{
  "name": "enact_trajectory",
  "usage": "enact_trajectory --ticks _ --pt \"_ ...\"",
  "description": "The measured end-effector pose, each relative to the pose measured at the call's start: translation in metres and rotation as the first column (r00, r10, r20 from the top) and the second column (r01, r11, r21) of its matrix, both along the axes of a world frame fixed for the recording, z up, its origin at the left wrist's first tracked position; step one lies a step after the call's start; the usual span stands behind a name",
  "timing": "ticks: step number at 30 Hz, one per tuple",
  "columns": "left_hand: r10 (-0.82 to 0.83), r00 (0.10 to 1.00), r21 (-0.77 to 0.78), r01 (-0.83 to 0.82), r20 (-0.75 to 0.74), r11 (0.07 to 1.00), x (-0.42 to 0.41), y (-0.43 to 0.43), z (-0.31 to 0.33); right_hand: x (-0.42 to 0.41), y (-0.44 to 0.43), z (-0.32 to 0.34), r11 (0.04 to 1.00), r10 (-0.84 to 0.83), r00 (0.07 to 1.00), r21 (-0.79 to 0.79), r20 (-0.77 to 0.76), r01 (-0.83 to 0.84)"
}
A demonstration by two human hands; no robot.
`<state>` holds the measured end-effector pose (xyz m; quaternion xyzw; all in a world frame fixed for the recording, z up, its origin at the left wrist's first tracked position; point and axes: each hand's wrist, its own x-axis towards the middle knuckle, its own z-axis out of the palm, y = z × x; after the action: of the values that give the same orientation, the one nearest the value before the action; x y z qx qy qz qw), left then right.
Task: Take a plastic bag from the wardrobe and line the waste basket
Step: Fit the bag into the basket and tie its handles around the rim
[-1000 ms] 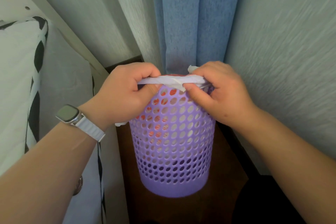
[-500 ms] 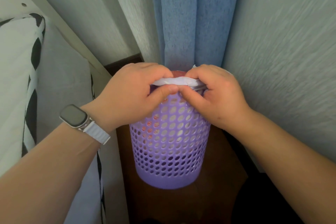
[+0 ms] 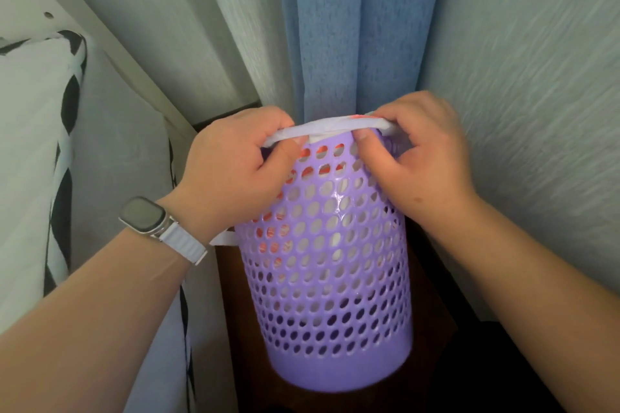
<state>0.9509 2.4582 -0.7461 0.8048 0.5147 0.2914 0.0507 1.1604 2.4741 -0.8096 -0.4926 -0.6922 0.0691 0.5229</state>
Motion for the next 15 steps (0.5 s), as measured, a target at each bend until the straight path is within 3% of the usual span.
enact_trajectory --ticks 4,7,11,15 --pt "-0.047 0.998 -0.069 0.051 0.046 0.996 0.0 -0.002 0.004 -0.004 -0.005 0.001 1.0 -0.009 0.996 0.015 -0.093 0.01" --pt "-0.117 0.993 -0.118 0.114 -0.02 0.986 -0.001 -0.005 0.011 -0.009 -0.01 0.001 0.998 0.025 0.996 0.056 -0.088 -0.021" --pt "-0.138 0.971 -0.006 0.14 -0.195 0.99 0.007 -0.005 0.011 -0.013 -0.013 0.001 0.996 0.043 0.999 0.085 -0.033 -0.04" --pt "-0.125 0.97 0.029 0.134 -0.209 0.991 0.007 0.0 0.005 -0.017 -0.015 0.001 0.994 0.033 0.998 0.103 0.049 -0.038"
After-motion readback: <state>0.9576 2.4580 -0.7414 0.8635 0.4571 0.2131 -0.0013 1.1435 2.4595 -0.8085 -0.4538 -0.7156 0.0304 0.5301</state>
